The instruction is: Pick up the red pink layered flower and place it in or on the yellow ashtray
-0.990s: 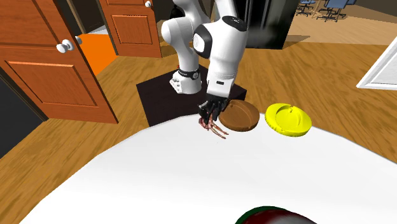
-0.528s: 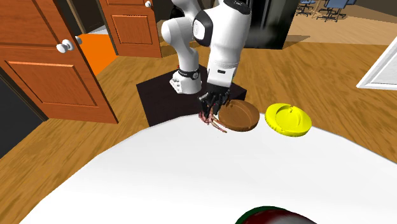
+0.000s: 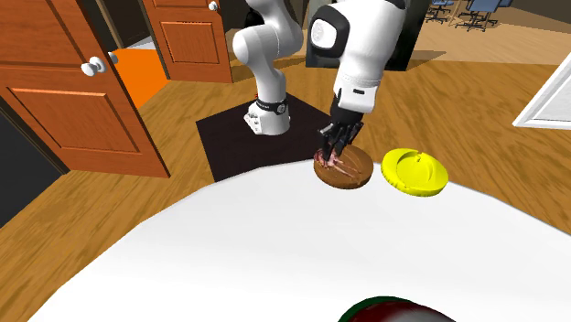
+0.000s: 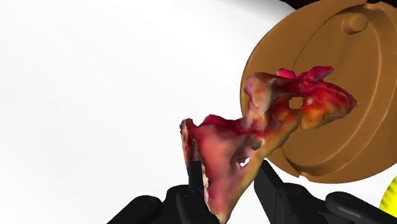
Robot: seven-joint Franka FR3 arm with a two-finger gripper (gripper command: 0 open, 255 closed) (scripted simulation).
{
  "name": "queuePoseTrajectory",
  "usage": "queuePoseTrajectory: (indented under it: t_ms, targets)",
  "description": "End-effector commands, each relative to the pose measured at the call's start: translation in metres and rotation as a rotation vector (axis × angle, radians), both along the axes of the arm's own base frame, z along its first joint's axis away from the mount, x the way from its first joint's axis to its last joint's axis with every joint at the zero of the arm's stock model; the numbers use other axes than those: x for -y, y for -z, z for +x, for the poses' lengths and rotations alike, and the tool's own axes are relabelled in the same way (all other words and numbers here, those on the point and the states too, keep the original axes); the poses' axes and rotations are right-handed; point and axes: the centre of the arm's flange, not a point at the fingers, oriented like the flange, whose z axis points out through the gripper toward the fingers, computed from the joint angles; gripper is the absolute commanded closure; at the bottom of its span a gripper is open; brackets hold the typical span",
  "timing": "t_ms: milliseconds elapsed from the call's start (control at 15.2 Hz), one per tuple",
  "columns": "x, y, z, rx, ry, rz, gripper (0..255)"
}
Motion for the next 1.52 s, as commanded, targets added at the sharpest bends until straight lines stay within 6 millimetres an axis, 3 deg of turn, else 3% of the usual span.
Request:
queuePoseTrajectory:
  t_ms: [0,1320,1452]
  targets:
    - [-0.022,-0.003,0.012,0.000,0.001,0.000,255]
    - [-0.257,-0.024,0.129,0.000,0.001,0.000,255]
    - [-0.257,-0.013,0.129,0.000,0.001,0.000,255]
